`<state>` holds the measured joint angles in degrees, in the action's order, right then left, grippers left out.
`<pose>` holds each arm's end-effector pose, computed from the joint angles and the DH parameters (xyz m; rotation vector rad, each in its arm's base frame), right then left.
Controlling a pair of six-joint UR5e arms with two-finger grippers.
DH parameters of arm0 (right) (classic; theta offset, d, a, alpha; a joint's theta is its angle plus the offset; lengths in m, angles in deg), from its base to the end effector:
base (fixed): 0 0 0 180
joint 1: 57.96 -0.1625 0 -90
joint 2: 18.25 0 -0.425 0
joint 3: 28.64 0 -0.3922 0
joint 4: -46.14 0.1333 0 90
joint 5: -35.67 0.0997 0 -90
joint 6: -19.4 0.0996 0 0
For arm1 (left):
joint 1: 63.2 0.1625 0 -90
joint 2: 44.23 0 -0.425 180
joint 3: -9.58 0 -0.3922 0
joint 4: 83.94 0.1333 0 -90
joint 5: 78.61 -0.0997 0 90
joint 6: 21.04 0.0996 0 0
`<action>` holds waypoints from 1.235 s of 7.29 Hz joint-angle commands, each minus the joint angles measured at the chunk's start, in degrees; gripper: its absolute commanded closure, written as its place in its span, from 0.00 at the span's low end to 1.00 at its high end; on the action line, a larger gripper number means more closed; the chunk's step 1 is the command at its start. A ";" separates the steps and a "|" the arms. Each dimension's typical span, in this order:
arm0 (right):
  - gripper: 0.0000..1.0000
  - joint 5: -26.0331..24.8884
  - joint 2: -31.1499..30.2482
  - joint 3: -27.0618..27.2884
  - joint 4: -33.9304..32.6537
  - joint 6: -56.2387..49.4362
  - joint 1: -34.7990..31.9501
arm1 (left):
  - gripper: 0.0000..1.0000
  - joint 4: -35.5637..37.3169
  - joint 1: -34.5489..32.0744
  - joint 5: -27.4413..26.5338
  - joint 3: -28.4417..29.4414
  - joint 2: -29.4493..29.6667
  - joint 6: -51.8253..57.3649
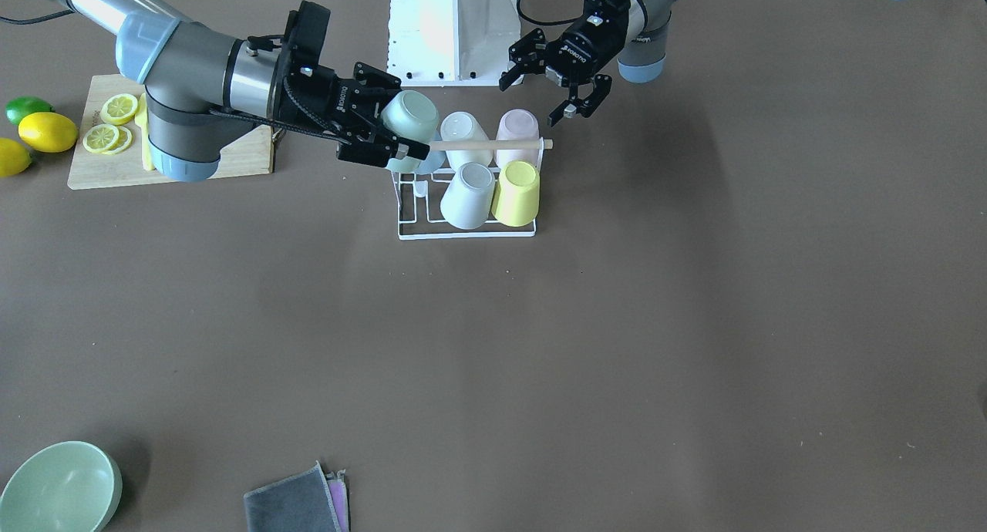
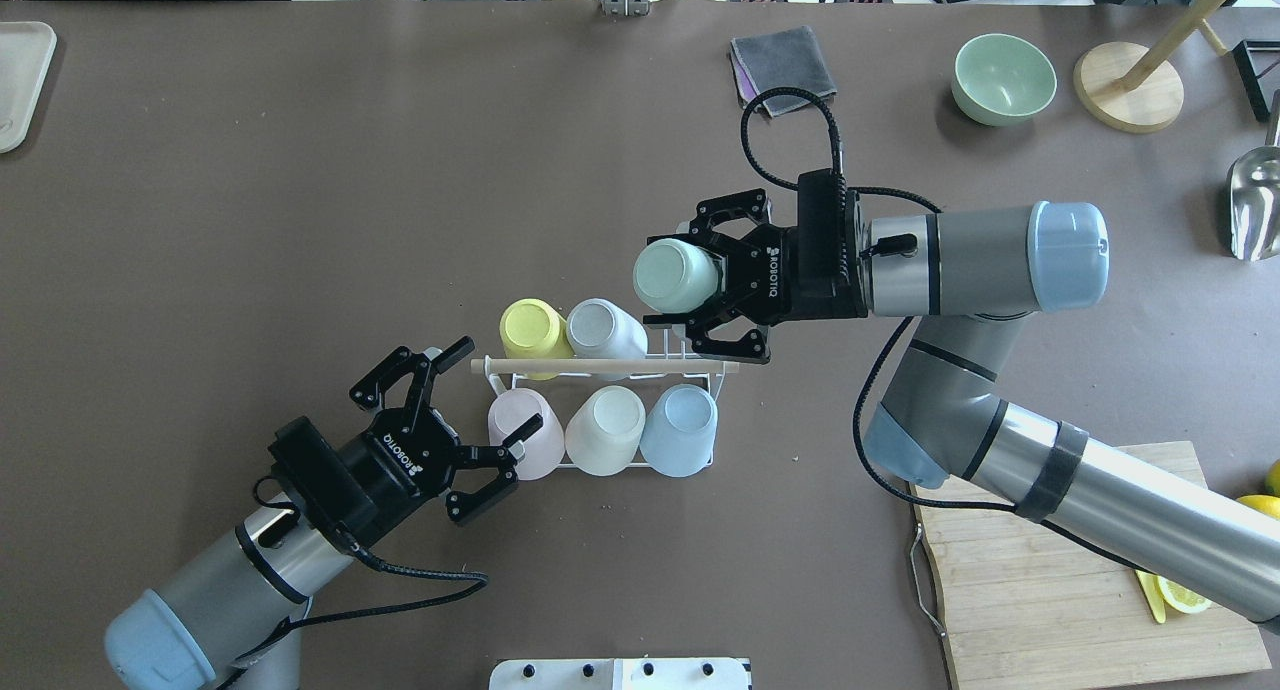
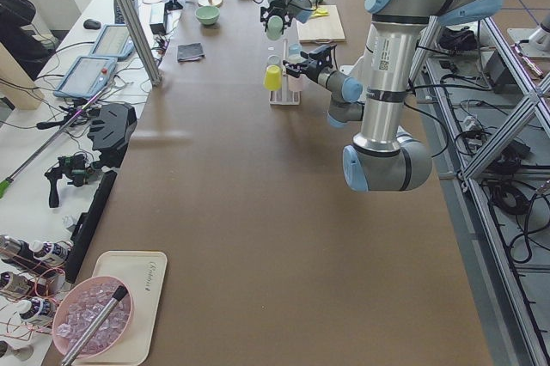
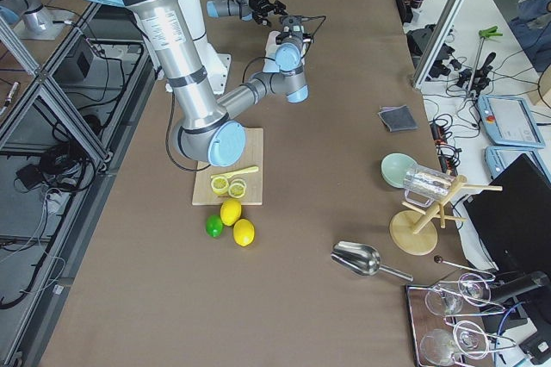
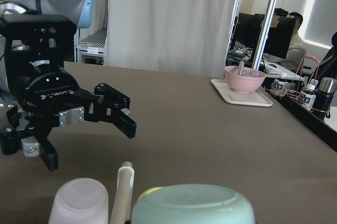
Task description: Place cup on cup holder
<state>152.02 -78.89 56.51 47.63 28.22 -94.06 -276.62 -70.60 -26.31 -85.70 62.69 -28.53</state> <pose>-0.4337 -0.4265 0.2415 1.6229 -1.3465 -0.9509 0.4653 -0.2563 0.2941 1.6736 1.1694 0.0954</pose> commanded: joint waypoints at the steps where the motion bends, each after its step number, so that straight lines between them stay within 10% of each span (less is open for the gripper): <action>1: 1.00 0.02 2.53 -3.57 0.18 -0.11 0.06 | 0.02 -0.33 -2.16 0.00 -1.82 0.04 -0.07; 4: 1.00 0.02 2.89 -5.34 0.88 -0.20 0.76 | 0.02 7.79 -9.80 1.83 -8.31 0.57 -0.24; 9: 1.00 -0.07 2.89 -7.10 1.85 -0.37 2.17 | 0.02 23.32 -38.24 35.44 -6.44 0.48 -16.36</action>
<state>151.96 -76.00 49.56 49.46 27.85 -92.31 -254.50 -101.57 0.87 -94.86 63.40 -37.78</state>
